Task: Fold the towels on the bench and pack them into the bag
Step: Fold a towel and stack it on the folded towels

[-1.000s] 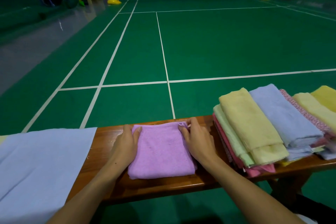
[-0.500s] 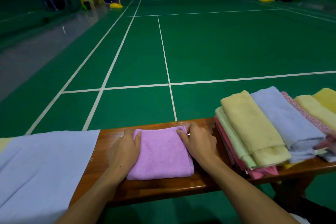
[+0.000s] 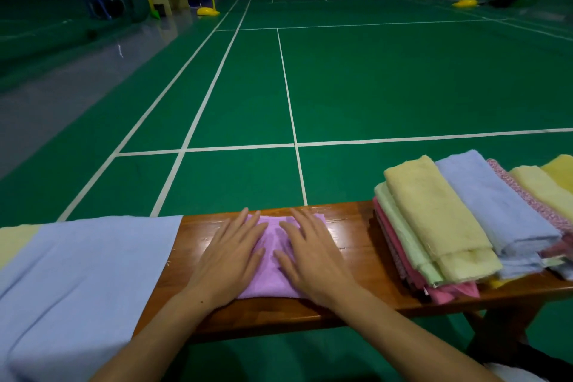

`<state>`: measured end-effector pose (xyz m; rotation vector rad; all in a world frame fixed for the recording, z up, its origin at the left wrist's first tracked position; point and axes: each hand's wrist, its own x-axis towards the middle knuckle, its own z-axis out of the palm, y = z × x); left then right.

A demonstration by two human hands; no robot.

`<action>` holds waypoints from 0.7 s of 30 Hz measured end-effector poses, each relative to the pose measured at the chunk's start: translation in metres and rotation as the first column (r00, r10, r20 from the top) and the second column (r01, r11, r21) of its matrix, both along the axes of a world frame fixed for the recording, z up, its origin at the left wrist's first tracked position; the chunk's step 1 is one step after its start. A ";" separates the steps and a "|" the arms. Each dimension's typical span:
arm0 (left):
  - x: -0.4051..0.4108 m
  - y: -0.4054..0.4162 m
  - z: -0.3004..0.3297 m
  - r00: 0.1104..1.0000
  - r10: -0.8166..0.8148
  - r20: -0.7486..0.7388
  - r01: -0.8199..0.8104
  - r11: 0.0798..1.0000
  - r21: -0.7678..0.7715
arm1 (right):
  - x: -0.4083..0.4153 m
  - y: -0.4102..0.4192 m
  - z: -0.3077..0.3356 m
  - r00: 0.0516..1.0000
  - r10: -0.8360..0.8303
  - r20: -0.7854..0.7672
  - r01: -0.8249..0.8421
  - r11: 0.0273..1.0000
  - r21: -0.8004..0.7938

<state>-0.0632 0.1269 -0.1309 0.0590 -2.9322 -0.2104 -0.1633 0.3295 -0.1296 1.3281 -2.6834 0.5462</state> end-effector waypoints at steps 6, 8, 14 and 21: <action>0.011 -0.013 -0.005 0.968 0.010 0.249 0.000 0.999 -0.043 | -0.015 0.011 -0.013 0.996 0.054 0.071 -0.069 0.973 0.221; 0.014 -0.018 -0.003 0.965 0.006 0.262 0.003 0.999 -0.034 | -0.024 0.017 -0.010 0.995 0.071 0.071 -0.086 0.966 0.243; 0.025 -0.028 0.009 0.993 -0.051 0.102 0.031 0.982 0.185 | -0.036 0.038 0.005 0.996 0.079 0.044 -0.083 0.992 0.095; 0.051 -0.032 0.014 0.997 -0.078 -0.020 0.080 0.923 0.376 | -0.006 0.062 0.009 0.933 0.261 0.249 -0.235 0.964 -0.126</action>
